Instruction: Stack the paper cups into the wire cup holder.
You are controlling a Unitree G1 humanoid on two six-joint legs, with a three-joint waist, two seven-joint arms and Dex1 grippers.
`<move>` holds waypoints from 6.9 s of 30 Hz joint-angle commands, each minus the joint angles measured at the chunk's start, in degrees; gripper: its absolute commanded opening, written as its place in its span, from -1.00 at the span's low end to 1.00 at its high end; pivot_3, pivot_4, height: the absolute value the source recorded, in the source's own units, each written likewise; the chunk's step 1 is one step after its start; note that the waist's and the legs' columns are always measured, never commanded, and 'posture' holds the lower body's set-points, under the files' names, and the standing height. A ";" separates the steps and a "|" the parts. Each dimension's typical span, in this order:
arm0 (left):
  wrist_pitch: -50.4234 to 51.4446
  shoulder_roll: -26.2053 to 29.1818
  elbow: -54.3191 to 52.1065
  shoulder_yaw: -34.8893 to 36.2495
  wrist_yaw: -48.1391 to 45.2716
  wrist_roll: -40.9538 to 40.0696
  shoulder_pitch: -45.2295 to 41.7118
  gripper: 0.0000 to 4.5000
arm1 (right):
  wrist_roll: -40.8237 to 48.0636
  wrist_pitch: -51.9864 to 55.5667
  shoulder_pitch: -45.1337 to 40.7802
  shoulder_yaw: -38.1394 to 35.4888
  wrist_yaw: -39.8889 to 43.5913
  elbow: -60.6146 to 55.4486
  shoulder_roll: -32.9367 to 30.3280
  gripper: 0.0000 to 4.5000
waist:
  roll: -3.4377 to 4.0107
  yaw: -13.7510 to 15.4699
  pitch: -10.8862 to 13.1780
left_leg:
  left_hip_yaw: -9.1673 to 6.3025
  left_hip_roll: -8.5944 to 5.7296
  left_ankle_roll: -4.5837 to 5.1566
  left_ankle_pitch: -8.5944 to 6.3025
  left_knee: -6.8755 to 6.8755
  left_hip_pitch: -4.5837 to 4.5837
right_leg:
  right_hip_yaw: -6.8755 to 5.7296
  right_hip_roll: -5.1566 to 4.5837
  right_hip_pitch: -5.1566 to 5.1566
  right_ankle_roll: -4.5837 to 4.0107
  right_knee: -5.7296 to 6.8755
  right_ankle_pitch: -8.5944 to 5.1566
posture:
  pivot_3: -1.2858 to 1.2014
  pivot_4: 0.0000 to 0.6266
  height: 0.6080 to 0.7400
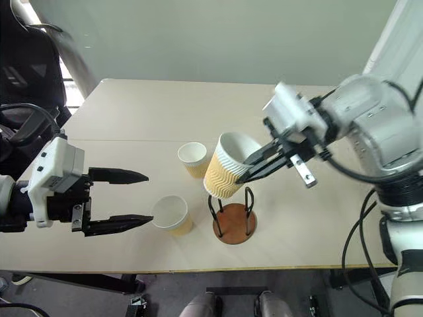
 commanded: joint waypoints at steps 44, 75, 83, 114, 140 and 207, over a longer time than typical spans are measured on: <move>5.49 3.17 -2.63 12.62 2.47 -12.03 -3.60 1.00 | -8.86 -14.74 1.29 8.18 2.03 3.42 -1.12 -0.99 | 0.00 -0.09 0.00 | -0.01 0.03 -0.13 -0.05 -0.03 0.01 | -0.01 0.01 -0.02 -0.17 0.02 0.00 | 0.03 -0.52 1.00; 0.23 6.07 -4.69 4.51 -2.82 -0.73 5.08 1.00 | -8.72 -17.36 -1.59 6.39 2.04 8.10 -3.90 0.99 | 0.04 -0.09 0.02 | -0.01 0.03 -0.14 -0.07 -0.03 -0.01 | 0.01 0.01 -0.03 -0.38 0.00 -0.12 | 0.03 -0.52 1.00; -13.92 8.52 -0.86 -15.82 -4.08 15.85 2.68 1.00 | -11.66 -15.01 -0.22 -2.25 0.32 13.82 -9.54 0.99 | -0.02 0.29 -0.01 | -0.06 0.03 -0.28 -0.17 -0.03 -0.12 | 0.00 0.01 -0.15 -0.51 0.01 -0.20 | 0.03 -0.52 1.00; -29.82 -0.48 14.09 -39.04 -12.60 35.59 -12.49 -0.99 | -14.75 -9.11 11.69 -12.33 -4.75 3.75 -15.40 1.00 | 0.01 0.31 -0.01 | -0.12 0.06 -0.22 -0.17 -0.05 -0.26 | -0.05 0.03 -0.28 0.20 -0.01 0.19 | 0.03 -0.52 1.00; -40.56 -12.59 37.47 -71.24 -29.09 8.52 -73.55 -0.99 | 11.41 11.03 29.62 -43.42 -12.56 -14.18 -23.66 1.00 | 0.16 0.78 0.02 | 0.07 -0.11 0.08 0.04 0.17 -0.47 | 0.09 -0.12 -0.12 1.07 -0.17 0.16 | 0.03 -0.52 1.00; -61.33 -31.70 90.80 -57.86 -21.89 40.71 -68.98 0.97 | 11.13 4.61 36.50 -42.04 -20.05 -16.25 -27.01 1.00 | 0.69 2.54 -0.01 | 0.35 -0.59 1.69 -0.65 2.07 -1.35 | 0.39 -0.58 0.14 2.55 -1.02 0.76 | 0.03 -0.52 1.00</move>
